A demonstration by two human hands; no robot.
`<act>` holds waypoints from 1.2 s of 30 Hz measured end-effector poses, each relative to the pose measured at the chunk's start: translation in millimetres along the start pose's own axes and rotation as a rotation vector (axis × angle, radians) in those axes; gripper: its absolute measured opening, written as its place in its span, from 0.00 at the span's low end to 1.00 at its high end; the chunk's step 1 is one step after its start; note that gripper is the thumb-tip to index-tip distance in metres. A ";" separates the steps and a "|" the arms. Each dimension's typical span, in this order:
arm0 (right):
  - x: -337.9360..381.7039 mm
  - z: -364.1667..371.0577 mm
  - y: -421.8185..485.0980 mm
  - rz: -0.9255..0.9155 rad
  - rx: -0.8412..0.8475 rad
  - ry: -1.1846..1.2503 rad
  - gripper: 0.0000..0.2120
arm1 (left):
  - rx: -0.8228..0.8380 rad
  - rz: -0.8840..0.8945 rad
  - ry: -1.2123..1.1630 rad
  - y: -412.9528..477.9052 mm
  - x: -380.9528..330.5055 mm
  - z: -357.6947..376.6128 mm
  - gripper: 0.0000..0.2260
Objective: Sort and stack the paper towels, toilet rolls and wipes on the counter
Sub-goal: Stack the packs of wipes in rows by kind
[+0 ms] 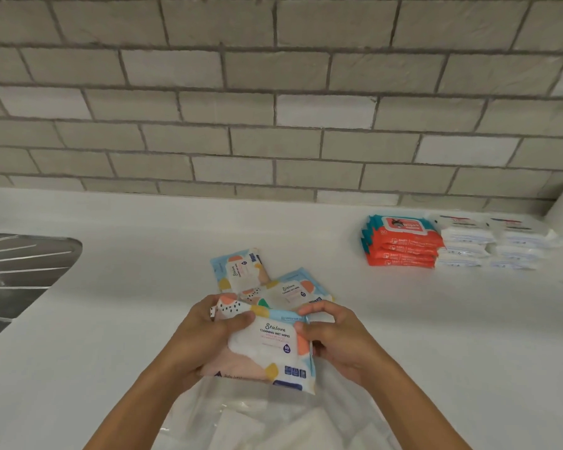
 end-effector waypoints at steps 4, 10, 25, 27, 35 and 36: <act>9.6 -0.3 12.1 -0.036 -0.072 0.018 0.08 | 0.121 -0.097 -0.084 1.3 5.6 13.2 0.15; 23.2 -15.4 39.8 -0.090 -0.205 -0.127 0.05 | 0.050 -0.003 -0.043 11.2 1.0 -1.2 0.20; 15.5 -24.2 87.7 0.040 -0.229 -0.859 0.56 | -0.136 0.013 -0.142 20.4 18.0 -51.6 0.19; 18.0 -28.6 84.8 0.052 -0.233 -0.767 0.52 | -0.127 0.009 -0.156 22.0 17.3 -53.3 0.19; 16.0 -50.3 74.0 0.202 -0.184 -0.426 0.17 | -0.085 0.003 -0.187 26.1 17.6 -47.2 0.18; 13.2 -52.3 72.7 0.221 -0.187 -0.387 0.16 | -0.067 -0.006 -0.203 26.0 18.8 -45.4 0.19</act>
Point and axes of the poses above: each hand's wrist, its own y-axis towards the middle knuckle, its own z-axis out of the palm, x = y × z, the point moved 8 cm from there along y, towards the middle knuckle, and after that the axes turned 2 degrees about -y, right-handed, at the moved point
